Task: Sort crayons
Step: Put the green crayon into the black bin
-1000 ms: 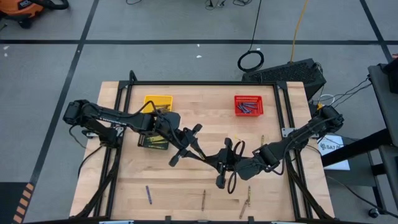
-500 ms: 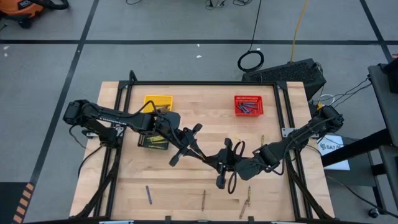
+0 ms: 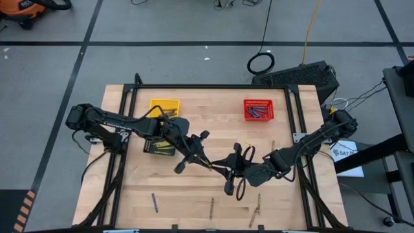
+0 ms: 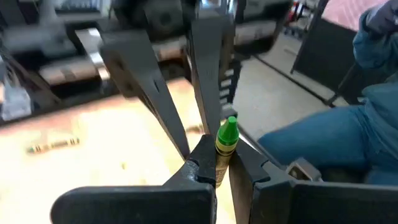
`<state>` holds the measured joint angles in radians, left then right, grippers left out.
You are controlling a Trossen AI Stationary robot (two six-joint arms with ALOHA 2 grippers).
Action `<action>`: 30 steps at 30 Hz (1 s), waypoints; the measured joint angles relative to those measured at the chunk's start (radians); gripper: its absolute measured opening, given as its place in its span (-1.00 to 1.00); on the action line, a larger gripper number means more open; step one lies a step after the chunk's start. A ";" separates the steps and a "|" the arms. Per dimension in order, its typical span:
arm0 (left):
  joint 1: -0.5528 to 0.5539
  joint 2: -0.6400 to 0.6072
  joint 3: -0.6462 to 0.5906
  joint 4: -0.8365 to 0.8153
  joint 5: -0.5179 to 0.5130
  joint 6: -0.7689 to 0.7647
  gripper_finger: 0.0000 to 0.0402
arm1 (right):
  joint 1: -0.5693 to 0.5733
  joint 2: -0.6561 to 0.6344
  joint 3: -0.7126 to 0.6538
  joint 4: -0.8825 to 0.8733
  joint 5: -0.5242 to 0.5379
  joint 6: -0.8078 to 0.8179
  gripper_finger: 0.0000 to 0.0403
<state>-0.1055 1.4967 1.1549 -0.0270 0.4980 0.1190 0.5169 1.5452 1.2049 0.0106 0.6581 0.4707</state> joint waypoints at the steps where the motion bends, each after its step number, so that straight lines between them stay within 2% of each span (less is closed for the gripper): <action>1: 0.003 0.000 0.000 -0.022 0.000 0.000 -0.95 | 0.002 0.000 0.000 0.000 0.000 0.000 -0.69; 7: 0.031 -0.002 0.000 -0.189 -0.002 0.001 -0.95 | 0.016 0.000 0.000 -0.015 -0.003 0.001 -0.63; 17: 0.076 -0.003 0.012 -0.568 -0.024 0.017 -0.95 | 0.020 0.000 0.000 -0.156 -0.004 0.124 -0.63; 23: 0.093 -0.011 0.079 -0.880 -0.138 0.113 -0.95 | 0.020 0.000 -0.001 -0.210 -0.004 0.154 -0.63; 30: 0.121 -0.013 0.087 -1.102 -0.210 0.151 -0.95 | 0.020 0.001 -0.001 -0.215 -0.004 0.165 -0.63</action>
<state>0.0159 1.4834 1.2423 -1.1285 0.2881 0.2695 0.5365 1.5463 1.2041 -0.2039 0.6540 0.6357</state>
